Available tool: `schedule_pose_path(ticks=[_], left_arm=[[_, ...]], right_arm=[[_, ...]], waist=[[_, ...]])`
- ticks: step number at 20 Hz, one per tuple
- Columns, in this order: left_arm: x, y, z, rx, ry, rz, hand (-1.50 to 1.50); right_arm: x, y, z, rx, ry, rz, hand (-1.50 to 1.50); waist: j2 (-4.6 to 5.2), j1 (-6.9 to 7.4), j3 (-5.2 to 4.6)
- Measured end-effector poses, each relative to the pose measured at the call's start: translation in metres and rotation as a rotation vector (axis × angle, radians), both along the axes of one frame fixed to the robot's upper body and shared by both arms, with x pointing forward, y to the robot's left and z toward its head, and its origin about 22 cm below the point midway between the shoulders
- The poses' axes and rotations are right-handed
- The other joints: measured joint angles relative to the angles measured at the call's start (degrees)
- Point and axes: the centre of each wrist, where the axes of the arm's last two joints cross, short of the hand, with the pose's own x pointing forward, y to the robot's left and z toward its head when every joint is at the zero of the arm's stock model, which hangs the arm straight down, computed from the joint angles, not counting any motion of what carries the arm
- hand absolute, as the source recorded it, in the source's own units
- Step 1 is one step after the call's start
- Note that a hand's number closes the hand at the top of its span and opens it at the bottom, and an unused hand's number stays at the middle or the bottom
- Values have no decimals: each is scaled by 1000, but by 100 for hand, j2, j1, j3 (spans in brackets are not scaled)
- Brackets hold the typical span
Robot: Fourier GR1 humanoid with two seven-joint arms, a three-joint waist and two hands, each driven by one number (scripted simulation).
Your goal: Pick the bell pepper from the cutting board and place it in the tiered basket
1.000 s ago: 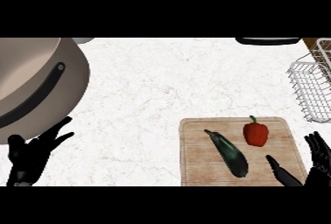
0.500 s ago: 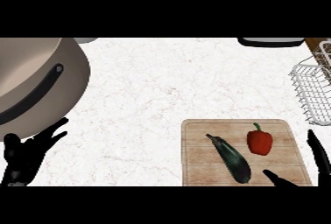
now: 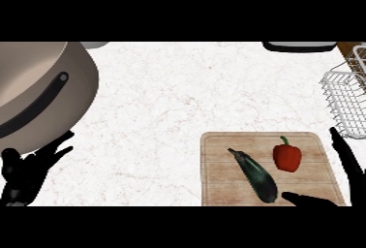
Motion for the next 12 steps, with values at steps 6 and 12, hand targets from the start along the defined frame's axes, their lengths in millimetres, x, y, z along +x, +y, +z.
schedule_pose_path(ticks=[6,12], left_arm=[[0,0,-4,8,-10,4,0],[1,3,-2,6,2,0,0]], right_arm=[[-1,2,15,-32,131,-26,-150],[-10,-7,15,-30,188,-76,-150]], waist=[[-10,-2,19],[-12,-9,20]])
